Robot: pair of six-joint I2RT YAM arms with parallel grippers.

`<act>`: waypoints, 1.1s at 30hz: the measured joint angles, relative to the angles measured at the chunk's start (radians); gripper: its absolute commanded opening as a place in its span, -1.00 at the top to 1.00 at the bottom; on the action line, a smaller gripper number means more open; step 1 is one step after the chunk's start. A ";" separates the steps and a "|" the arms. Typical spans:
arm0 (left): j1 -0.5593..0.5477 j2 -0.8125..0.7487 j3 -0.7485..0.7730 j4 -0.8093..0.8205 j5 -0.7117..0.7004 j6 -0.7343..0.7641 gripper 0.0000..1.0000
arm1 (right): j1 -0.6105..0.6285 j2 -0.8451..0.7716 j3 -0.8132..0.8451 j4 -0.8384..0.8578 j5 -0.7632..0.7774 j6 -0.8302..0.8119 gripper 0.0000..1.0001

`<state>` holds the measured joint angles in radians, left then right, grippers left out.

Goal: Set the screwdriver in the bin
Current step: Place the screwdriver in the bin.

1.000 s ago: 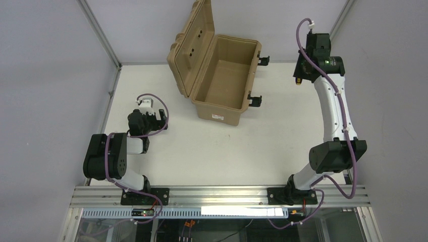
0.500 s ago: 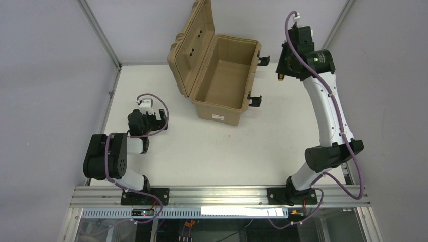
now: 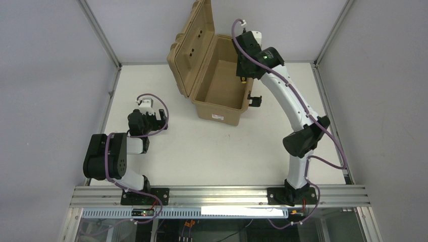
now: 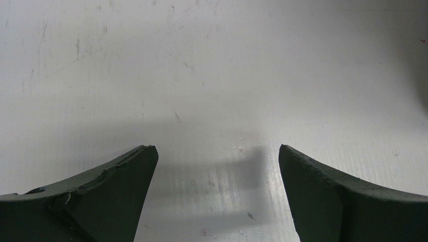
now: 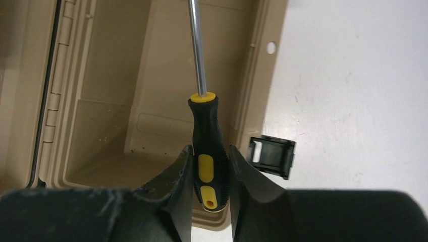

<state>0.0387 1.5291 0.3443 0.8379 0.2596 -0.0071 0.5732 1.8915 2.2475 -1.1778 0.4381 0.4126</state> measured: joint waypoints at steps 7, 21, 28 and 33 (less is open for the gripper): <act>0.000 0.000 0.000 0.000 0.000 0.000 -0.98 | 0.060 0.084 0.024 0.038 0.023 0.016 1.00; 0.000 0.000 0.000 0.000 0.000 0.000 -0.98 | 0.060 0.229 -0.047 0.169 0.028 0.016 1.00; 0.000 0.000 0.000 0.000 0.000 0.000 -0.98 | 0.046 0.277 -0.179 0.247 0.007 0.021 1.00; 0.000 0.000 0.000 0.000 0.000 0.000 -0.98 | 0.030 0.323 -0.248 0.293 -0.022 0.034 1.00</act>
<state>0.0387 1.5291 0.3443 0.8375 0.2596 -0.0071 0.6033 2.2143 1.9991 -0.8848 0.4164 0.4461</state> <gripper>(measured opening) 0.992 0.268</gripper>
